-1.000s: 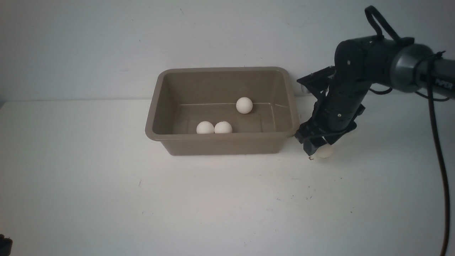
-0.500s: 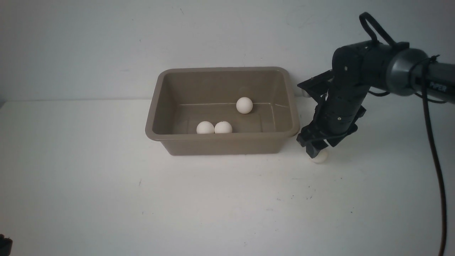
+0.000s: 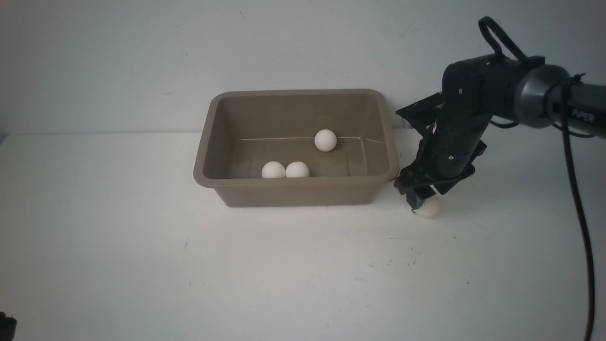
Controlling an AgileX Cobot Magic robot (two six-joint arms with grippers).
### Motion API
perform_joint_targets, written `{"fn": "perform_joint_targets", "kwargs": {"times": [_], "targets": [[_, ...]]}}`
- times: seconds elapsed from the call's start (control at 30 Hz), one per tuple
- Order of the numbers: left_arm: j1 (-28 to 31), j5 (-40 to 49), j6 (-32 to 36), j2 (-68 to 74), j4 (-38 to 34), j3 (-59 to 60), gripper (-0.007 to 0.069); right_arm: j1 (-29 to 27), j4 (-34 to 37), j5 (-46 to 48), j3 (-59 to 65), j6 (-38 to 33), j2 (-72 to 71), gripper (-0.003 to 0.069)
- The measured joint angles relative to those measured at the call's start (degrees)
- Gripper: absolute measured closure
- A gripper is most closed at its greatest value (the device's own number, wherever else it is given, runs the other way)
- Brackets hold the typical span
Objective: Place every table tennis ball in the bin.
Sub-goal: Use the right arm to clamp the table tennis ball closest to it
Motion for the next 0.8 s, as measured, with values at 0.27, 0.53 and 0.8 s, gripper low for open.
{"fn": "perform_joint_targets", "kwargs": {"times": [0.27,0.53,0.8], "targets": [[0.0,0.0,0.0,0.0,0.0,0.0,0.0629,0.0,0.0,0.1,0.0,0.5,2.6,0.0288],[0.0,0.0,0.0,0.0,0.0,0.0,0.0629,0.0,-2.8,2.6,0.0,0.5,1.9,0.03],[0.0,-0.2,0.0,0.0,0.0,0.0,0.0629,1.2,-0.8,2.9,-12.1,-0.3,-7.4,0.03]]}}
